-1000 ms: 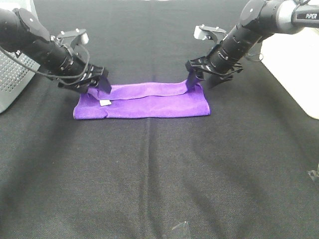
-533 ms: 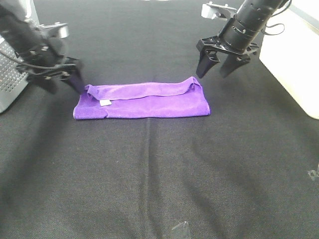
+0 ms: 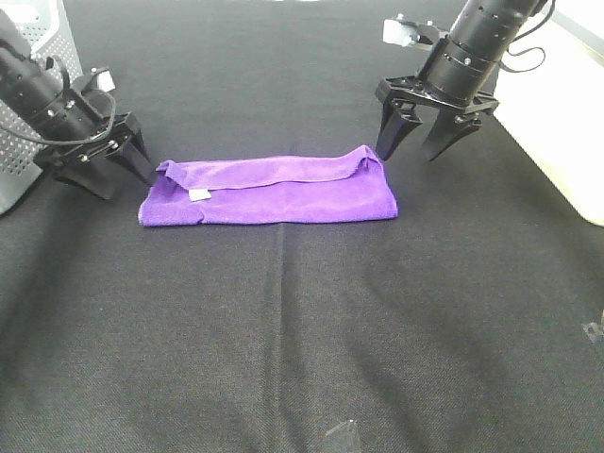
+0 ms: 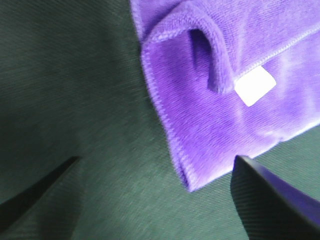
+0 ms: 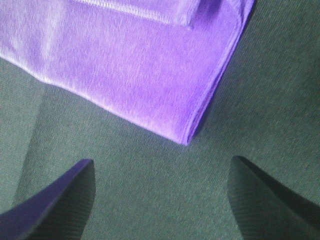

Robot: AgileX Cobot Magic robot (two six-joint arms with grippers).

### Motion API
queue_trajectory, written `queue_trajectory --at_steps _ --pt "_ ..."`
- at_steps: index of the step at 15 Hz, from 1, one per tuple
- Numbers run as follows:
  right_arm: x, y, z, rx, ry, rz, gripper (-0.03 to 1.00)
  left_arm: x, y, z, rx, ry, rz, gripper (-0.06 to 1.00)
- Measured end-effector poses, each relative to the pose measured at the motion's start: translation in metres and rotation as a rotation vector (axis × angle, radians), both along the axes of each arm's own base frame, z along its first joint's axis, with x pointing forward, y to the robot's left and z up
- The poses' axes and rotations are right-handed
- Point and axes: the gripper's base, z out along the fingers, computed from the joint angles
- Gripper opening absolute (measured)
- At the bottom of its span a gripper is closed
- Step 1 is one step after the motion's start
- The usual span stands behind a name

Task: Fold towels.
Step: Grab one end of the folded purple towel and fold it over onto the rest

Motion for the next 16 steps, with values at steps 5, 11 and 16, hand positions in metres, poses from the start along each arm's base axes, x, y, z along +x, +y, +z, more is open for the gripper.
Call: queue_trajectory --at_steps 5,11,16 --pt "0.000 0.000 0.000 0.000 0.000 0.000 0.71 0.005 -0.003 -0.020 -0.063 0.026 0.010 0.75" --pt "0.000 0.000 0.000 0.001 0.000 0.000 0.71 0.005 -0.014 -0.021 -0.086 0.030 0.000 0.75" --pt "0.000 0.000 0.000 0.002 0.001 -0.001 0.71 0.014 -0.078 -0.027 -0.125 0.031 -0.085 0.70"
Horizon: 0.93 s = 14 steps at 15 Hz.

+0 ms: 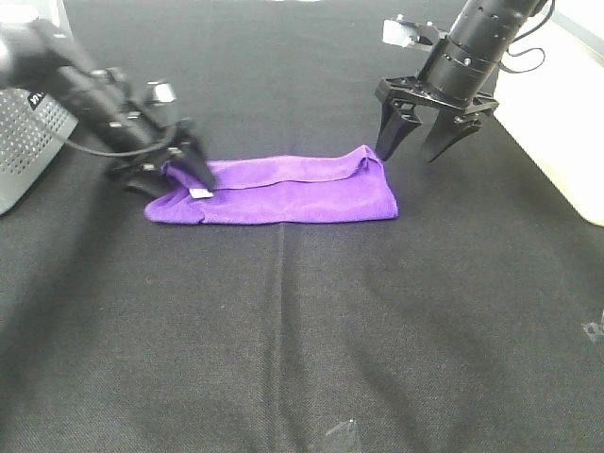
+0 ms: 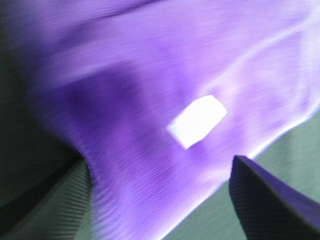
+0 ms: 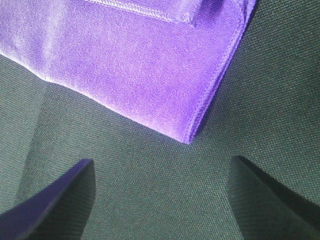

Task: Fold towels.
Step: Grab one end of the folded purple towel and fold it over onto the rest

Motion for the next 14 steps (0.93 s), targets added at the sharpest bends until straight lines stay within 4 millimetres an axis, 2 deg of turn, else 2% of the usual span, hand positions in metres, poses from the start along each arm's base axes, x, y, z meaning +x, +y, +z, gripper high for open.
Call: queue_trajectory --at_steps 1,3,7,9,11,12,13,14 --pt "0.000 0.000 0.000 0.000 0.000 0.000 0.71 0.001 -0.012 0.001 -0.003 -0.015 -0.020 0.68" --pt "0.000 0.000 0.000 0.000 0.000 0.000 0.71 0.004 -0.020 0.000 0.005 -0.022 -0.023 0.54" --pt "0.000 0.000 0.000 0.000 0.000 0.000 0.71 0.008 -0.014 0.002 0.090 -0.051 -0.043 0.07" --pt "0.000 0.000 0.000 0.000 0.000 0.000 0.71 0.008 -0.010 0.001 0.123 -0.051 -0.054 0.05" --pt "0.000 0.000 0.000 0.001 0.000 0.000 0.71 0.009 0.002 0.010 0.169 -0.074 -0.053 0.05" --pt "0.000 0.000 0.000 0.001 0.000 0.000 0.71 0.011 0.008 0.021 0.189 -0.097 -0.047 0.05" --pt "0.000 0.000 0.000 0.001 0.000 0.000 0.71 0.011 0.015 0.046 0.206 -0.147 -0.038 0.05" --pt "0.000 0.000 0.000 0.001 0.000 0.000 0.71 0.011 0.018 0.061 0.223 -0.185 -0.039 0.05"
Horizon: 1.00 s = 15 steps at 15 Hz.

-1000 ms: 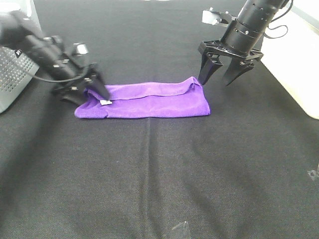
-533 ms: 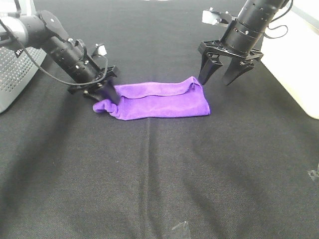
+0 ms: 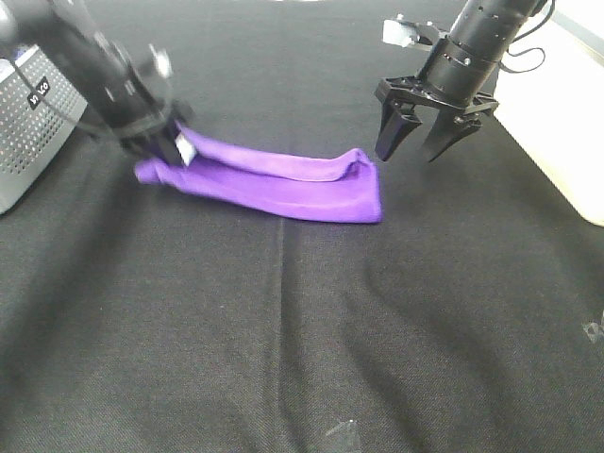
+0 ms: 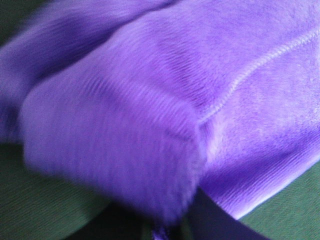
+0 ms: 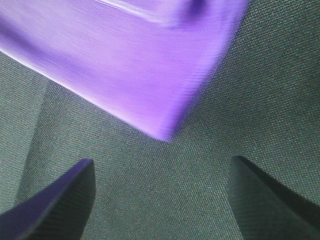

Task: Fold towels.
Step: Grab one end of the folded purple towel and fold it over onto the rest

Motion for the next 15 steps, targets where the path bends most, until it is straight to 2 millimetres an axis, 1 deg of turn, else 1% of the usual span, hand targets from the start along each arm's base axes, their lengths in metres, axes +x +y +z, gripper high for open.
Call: queue_trajectory --at_steps 1,2,3,4,5,6,8,9,10,12,15 --pt "0.000 0.000 0.000 0.000 0.000 0.000 0.71 -0.001 0.001 0.017 0.007 -0.038 -0.013 0.05" --pt "0.000 0.000 0.000 0.000 0.000 0.000 0.71 -0.003 -0.002 0.029 0.012 -0.069 -0.033 0.05" --pt "0.000 0.000 0.000 0.000 0.000 0.000 0.71 -0.005 -0.008 0.035 0.013 -0.089 -0.059 0.05" --pt "0.000 0.000 0.000 0.000 0.000 0.000 0.71 -0.007 -0.018 0.037 0.017 -0.103 -0.095 0.05" --pt "0.000 0.000 0.000 0.000 -0.001 0.000 0.71 -0.009 -0.030 0.037 0.018 -0.110 -0.134 0.05" --pt "0.000 0.000 0.000 0.000 -0.001 0.000 0.71 -0.009 -0.030 0.037 0.018 -0.110 -0.134 0.05" --pt "-0.001 0.000 0.007 0.000 -0.015 0.001 0.71 -0.015 -0.059 0.030 0.018 -0.102 -0.196 0.05" --pt "-0.003 -0.001 0.022 0.005 -0.046 0.001 0.71 -0.018 -0.078 0.023 0.015 -0.094 -0.229 0.05" --pt "-0.006 -0.002 0.033 0.006 -0.071 0.001 0.71 -0.020 -0.090 0.018 0.011 -0.092 -0.249 0.05" --pt "-0.009 -0.004 0.049 -0.005 -0.103 -0.011 0.71 -0.021 -0.110 0.013 -0.010 -0.089 -0.257 0.05" --pt "-0.016 -0.006 0.073 -0.001 -0.154 -0.010 0.71 -0.023 -0.134 0.004 -0.064 -0.064 -0.238 0.05"
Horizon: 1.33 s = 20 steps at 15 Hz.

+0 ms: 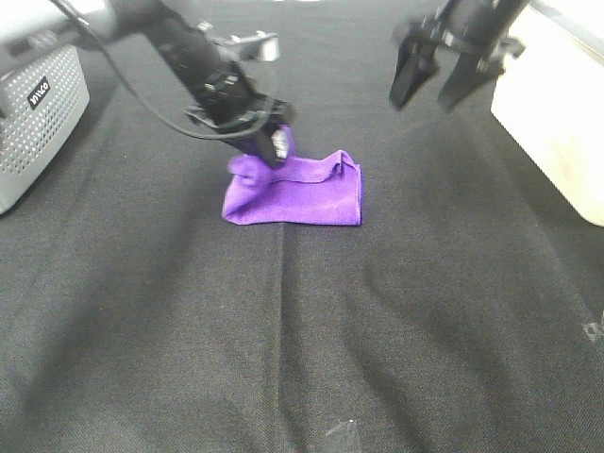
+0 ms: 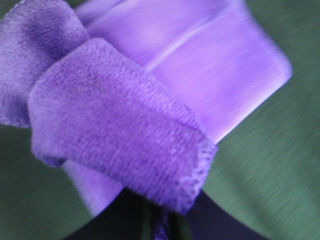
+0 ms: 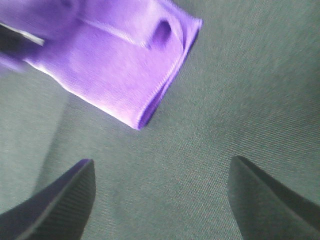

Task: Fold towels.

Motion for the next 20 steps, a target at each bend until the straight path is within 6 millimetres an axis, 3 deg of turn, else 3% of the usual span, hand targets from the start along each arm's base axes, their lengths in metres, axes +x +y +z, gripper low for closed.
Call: queue_trajectory --at_steps 1,3,5,7,12,16,18,20 --pt "-0.002 0.000 0.007 0.003 -0.016 0.000 0.71 -0.003 -0.009 -0.006 -0.011 0.018 -0.003 0.05" --pt "-0.009 -0.001 0.026 0.017 -0.052 -0.003 0.71 -0.007 -0.027 -0.016 -0.053 0.030 -0.003 0.16" --pt "-0.015 -0.002 0.043 0.029 -0.088 -0.006 0.71 -0.010 -0.050 -0.019 -0.135 0.005 0.017 0.41" --pt "-0.022 -0.003 0.059 0.041 -0.119 -0.014 0.71 -0.014 -0.065 -0.016 -0.176 -0.026 0.022 0.56" --pt "-0.033 -0.005 0.080 0.055 -0.161 -0.023 0.71 -0.017 -0.070 0.011 -0.181 -0.101 0.011 0.60" --pt "-0.040 -0.009 0.094 0.047 -0.189 -0.046 0.71 -0.014 -0.040 0.048 0.000 -0.198 0.015 0.60" --pt "-0.047 -0.016 0.107 0.001 -0.223 -0.091 0.71 -0.008 -0.002 0.066 0.173 -0.202 0.128 0.60" --pt "-0.051 -0.030 0.118 -0.022 -0.250 -0.142 0.71 -0.001 0.033 0.088 0.233 -0.220 0.231 0.60"
